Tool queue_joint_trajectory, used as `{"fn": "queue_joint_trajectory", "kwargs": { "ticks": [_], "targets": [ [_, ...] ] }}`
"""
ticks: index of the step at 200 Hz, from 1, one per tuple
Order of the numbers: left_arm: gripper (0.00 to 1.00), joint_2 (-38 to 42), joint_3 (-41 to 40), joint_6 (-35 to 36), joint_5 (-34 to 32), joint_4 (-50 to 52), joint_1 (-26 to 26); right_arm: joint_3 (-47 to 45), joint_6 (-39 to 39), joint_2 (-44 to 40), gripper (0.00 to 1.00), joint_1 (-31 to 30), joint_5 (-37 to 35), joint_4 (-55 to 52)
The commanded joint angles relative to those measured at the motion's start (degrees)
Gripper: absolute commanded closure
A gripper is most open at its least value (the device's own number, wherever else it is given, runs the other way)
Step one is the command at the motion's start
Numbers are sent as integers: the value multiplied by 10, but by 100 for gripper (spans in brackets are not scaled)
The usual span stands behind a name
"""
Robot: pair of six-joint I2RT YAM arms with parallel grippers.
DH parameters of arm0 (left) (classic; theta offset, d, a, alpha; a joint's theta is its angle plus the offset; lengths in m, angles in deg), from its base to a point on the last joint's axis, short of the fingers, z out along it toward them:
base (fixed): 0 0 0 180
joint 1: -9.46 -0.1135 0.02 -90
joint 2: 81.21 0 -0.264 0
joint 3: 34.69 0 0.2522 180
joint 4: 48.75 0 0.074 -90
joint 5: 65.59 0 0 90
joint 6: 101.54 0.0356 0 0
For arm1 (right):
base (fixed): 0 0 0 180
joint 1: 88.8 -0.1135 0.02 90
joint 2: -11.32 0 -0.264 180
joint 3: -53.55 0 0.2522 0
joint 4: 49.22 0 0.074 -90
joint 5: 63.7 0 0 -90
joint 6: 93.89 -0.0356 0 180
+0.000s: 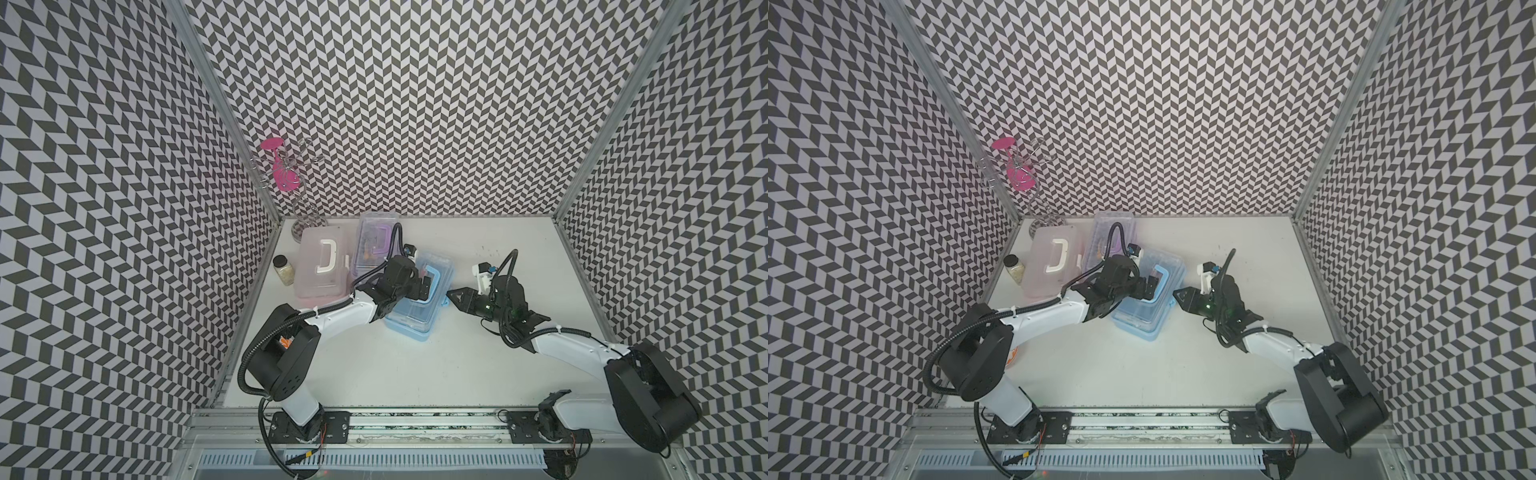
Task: Close toolboxes
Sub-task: Fasten the toolbox latch on the toolbox.
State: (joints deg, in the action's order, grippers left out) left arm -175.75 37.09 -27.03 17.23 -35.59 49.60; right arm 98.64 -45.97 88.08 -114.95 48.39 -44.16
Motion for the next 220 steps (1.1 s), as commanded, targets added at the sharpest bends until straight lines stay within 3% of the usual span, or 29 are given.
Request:
{"fn": "queue_joint_trajectory", "kwargs": {
  "ticks": [1,220],
  "targets": [
    [2,1,-10,1,19,19,7,0,-3,14,73,1,8,34],
    [2,-6,-8,4,22,15,7,28,6,60,77,-1,13,21]
  ]
}}
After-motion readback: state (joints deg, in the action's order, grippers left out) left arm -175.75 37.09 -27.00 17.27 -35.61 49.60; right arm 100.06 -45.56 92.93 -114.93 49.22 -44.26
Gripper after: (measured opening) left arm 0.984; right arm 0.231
